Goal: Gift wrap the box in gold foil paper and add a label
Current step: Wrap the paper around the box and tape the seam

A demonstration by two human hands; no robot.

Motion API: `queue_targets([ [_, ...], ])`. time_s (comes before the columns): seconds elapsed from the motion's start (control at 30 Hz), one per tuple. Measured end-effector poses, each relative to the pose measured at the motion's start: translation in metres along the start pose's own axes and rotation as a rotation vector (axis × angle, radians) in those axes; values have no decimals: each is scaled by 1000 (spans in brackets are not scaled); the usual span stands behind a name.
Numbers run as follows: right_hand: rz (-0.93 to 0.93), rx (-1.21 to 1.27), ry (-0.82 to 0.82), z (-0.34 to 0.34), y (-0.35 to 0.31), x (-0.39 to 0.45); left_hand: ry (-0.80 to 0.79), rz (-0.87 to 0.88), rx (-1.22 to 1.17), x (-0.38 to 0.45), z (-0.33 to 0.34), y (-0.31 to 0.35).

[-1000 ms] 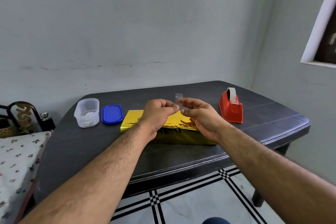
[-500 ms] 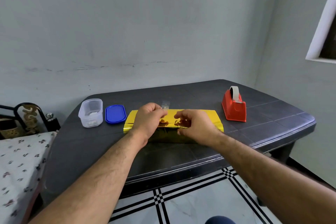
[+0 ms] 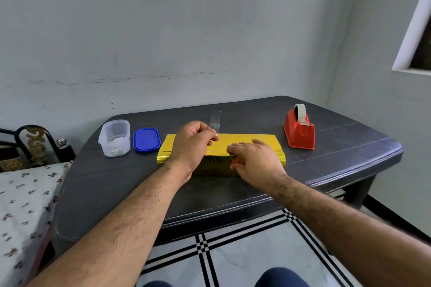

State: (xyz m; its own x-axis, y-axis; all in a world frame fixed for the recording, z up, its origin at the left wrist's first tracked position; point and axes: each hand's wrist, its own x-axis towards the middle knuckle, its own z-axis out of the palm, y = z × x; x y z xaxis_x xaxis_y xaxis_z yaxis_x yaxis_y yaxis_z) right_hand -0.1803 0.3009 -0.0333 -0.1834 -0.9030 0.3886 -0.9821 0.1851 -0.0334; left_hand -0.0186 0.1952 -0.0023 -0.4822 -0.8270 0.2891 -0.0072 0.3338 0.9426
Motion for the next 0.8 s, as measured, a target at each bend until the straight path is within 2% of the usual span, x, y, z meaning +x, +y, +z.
queue_targets([
  [0.13, 61, 22, 31, -5, -9, -5, -168, -317, -216, -2, 3, 9],
  [0.27, 129, 92, 22, -8, -10, -7, -127, -482, -205, -3, 7, 2],
  [0.43, 116, 91, 0, -13, -8, -5, -77, -507, -193, -6, 14, -8],
  [0.8, -58, -191, -75, -23, -8, 12, -7, -491, -228, -17, 25, -24],
])
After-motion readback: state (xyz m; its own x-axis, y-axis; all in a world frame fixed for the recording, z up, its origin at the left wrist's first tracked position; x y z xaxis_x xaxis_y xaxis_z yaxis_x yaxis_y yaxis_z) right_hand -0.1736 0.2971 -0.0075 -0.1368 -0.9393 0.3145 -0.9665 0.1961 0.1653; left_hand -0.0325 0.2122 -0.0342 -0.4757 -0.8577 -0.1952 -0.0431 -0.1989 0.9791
